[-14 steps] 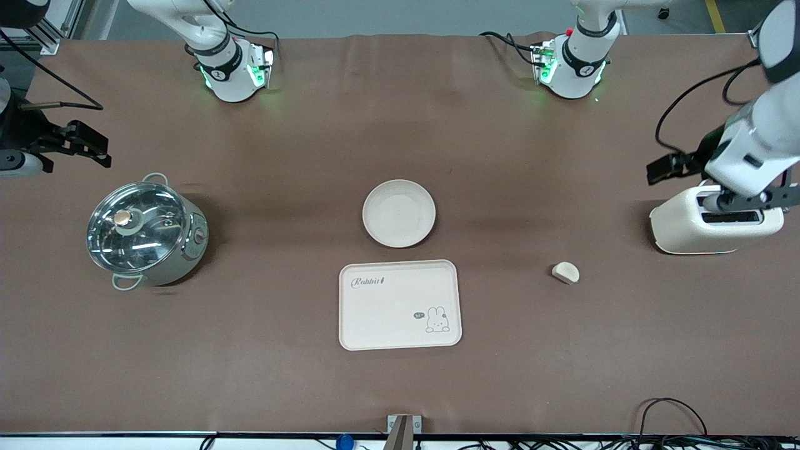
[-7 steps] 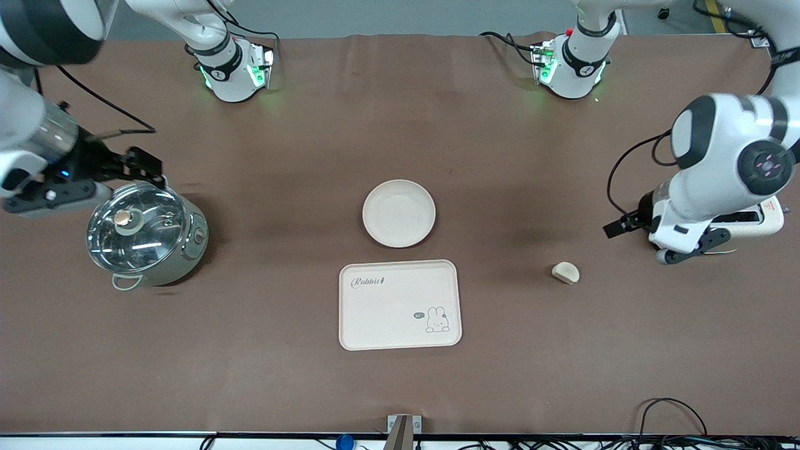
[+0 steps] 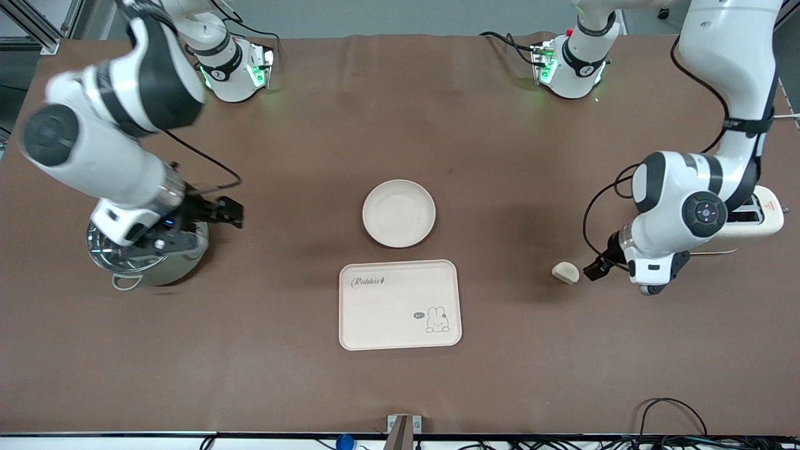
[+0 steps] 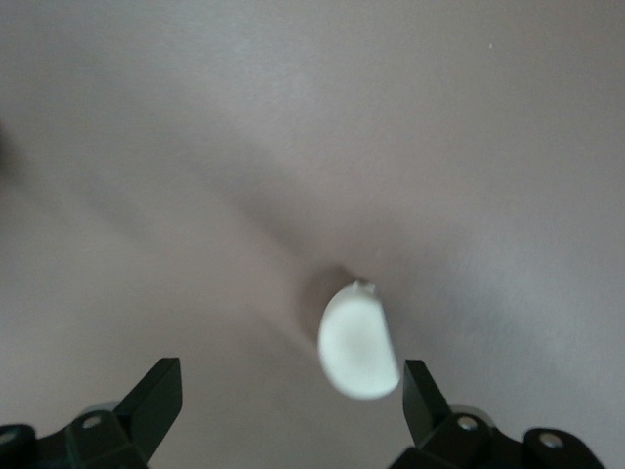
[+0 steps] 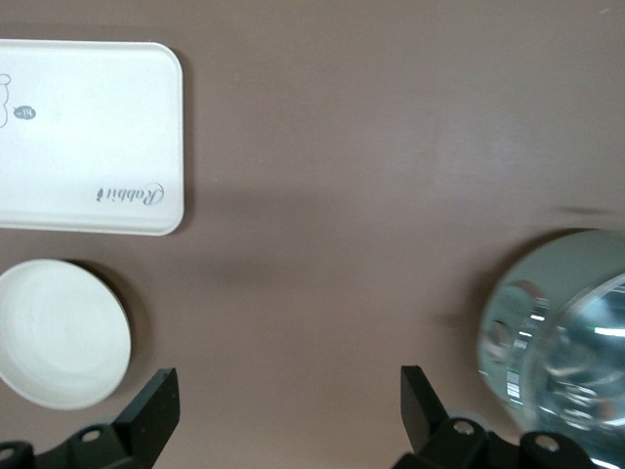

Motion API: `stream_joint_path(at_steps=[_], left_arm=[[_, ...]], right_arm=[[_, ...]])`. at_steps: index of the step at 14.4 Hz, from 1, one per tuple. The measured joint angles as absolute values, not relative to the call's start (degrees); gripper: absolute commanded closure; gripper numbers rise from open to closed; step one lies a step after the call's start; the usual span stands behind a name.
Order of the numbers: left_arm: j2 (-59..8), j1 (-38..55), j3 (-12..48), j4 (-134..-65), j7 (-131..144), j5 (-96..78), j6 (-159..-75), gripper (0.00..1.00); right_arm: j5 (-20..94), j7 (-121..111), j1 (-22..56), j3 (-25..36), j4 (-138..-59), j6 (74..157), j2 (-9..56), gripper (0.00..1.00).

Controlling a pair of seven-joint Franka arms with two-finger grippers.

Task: Place bun in plate and plate on tray
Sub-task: 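Grasp the bun with the left gripper while the right gripper reaches the plate, then carry the bun onto the plate while the right gripper grips the plate rim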

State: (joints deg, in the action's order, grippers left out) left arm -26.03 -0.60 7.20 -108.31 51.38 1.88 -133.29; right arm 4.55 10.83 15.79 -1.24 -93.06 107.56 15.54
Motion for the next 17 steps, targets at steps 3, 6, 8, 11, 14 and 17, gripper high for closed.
stream_joint_path(at_steps=[3, 6, 8, 11, 14, 17], left_arm=[[-30.2, -0.5, 7.3, -108.2, 53.5, 1.9, -138.9, 0.01], [-32.7, -0.3, 7.9, -108.1, 54.7, 1.9, -140.1, 0.10], [-33.6, -0.2, 8.6, -108.1, 56.2, 1.9, -140.2, 0.21], [-34.7, 0.1, 9.6, -108.0, 57.5, 1.9, -140.3, 0.46], [-35.0, 0.1, 9.7, -108.0, 58.1, 1.9, -140.3, 0.63], [-34.9, 0.1, 12.9, -107.8, 63.7, 1.9, -140.0, 0.63]], right_arm=[[4.7, 20.7, 21.9, -1.3, -97.5, 116.8, 19.0, 0.00], [4.8, 29.5, 28.0, -1.4, -104.7, 129.0, 20.8, 0.00], [4.8, 34.8, 31.9, -1.4, -110.1, 137.8, 21.7, 0.00], [4.8, 39.4, 37.3, -1.4, -118.3, 150.7, 23.0, 0.00], [4.8, 42.1, 39.8, -1.4, -123.2, 157.1, 23.4, 0.02], [4.8, 44.5, 41.4, -1.4, -124.1, 159.0, 24.2, 0.17]])
